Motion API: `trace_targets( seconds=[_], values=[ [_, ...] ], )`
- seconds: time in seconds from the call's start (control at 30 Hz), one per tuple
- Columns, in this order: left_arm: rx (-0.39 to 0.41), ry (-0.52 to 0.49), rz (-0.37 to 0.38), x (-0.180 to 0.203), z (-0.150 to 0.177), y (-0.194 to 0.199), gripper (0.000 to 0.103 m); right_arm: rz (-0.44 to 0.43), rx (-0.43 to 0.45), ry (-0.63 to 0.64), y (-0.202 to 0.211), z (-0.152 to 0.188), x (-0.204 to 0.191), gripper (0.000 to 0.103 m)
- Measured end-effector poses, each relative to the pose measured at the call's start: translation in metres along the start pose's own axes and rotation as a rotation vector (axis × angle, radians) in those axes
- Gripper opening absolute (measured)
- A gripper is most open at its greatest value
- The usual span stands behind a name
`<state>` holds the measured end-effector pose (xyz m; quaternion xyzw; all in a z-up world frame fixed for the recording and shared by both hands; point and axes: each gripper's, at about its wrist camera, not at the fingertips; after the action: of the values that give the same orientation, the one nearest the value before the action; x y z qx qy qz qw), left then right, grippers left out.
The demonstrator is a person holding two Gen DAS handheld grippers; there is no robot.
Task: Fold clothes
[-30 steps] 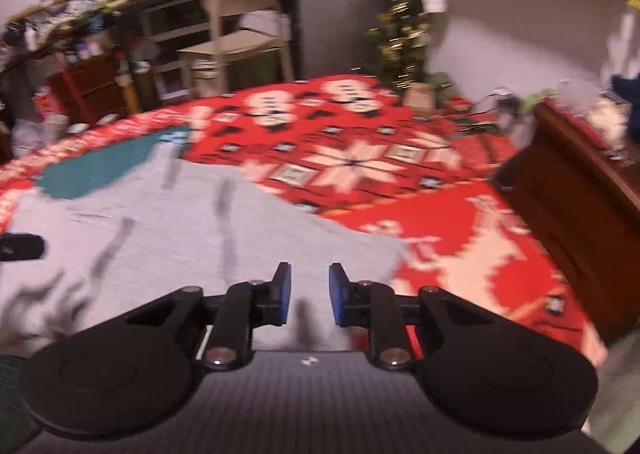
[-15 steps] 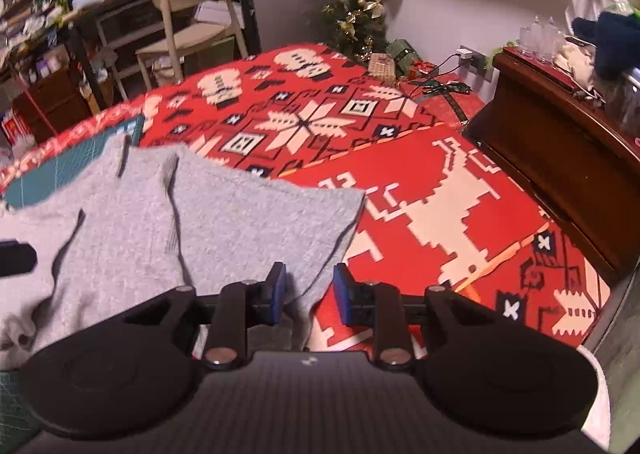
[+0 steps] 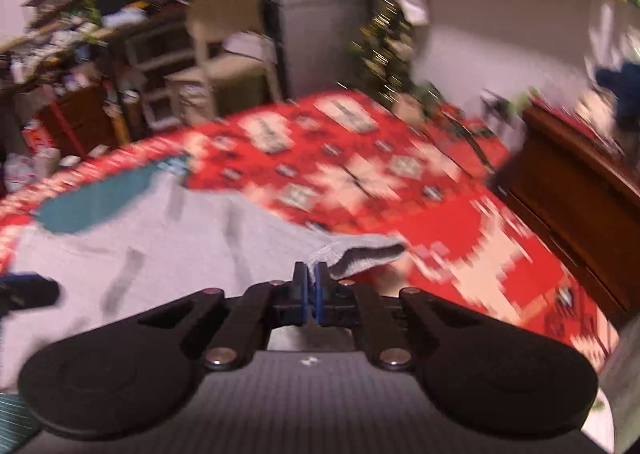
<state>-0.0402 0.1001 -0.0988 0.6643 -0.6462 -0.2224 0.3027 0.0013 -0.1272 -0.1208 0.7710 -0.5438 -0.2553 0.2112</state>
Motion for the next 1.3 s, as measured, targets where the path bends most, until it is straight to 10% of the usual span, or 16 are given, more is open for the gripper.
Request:
trace_targets(
  seconds=[0.6, 1.03, 1.3],
  values=[
    [0.085, 0.162, -0.17, -0.101, 0.033, 0.061, 0.034, -0.353, 0.031, 0.36, -0.006, -0.012, -0.209, 0.004],
    [0.059, 0.259, -0.175, -0.13, 0.045, 0.06, 0.04, -0.448, -0.061, 0.422, -0.028, 0.011, -0.235, 0.005],
    [0.021, 0.373, -0.13, -0.149, 0.044, 0.051, 0.042, -0.476, -0.116, 0.397, -0.046, 0.02, -0.228, 0.026]
  ],
)
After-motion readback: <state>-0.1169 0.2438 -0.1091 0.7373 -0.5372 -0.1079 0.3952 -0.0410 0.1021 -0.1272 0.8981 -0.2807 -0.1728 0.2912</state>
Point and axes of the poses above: each gripper's, at about its wrist camera, not at the fingertips, and y roughly against the way its jaws point, x to its right, z to its underside, and after that the axes turned 7 degrees about -z, right-handed
